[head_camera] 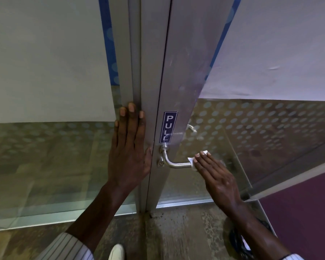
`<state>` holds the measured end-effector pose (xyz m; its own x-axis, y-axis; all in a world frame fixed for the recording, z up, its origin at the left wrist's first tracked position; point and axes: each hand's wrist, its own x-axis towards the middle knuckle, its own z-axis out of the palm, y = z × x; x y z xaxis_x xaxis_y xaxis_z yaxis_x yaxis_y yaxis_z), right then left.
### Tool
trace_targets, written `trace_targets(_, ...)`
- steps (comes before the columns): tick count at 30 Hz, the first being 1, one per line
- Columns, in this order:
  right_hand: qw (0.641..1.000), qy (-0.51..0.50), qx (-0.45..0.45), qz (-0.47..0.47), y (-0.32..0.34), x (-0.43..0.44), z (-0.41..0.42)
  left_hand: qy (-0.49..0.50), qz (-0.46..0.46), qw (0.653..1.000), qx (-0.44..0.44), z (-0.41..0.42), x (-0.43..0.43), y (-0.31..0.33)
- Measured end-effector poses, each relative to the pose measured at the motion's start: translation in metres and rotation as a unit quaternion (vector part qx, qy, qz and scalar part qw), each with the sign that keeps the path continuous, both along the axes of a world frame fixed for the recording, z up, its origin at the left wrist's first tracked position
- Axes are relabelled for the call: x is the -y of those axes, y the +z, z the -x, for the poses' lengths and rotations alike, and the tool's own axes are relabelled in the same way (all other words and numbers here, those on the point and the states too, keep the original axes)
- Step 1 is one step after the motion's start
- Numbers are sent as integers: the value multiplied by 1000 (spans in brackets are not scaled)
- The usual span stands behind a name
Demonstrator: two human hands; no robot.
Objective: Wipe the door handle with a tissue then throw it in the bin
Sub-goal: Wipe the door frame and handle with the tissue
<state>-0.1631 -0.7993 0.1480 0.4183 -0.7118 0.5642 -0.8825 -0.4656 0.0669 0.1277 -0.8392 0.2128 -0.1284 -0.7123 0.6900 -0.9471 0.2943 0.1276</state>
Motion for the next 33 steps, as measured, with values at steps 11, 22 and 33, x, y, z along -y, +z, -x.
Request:
trace_targets(11, 996, -33, 77, 6, -16, 5, -103, 17, 1, 1000, 5, 3, 1, -3)
trace_targets(22, 998, -58, 17, 9, -8, 3, -11, 14, 5, 1000, 17, -2, 3, -2)
trace_targets(33, 997, -41, 60, -3, -19, 2, -17, 14, 3, 1000, 12, 1, 4, -3)
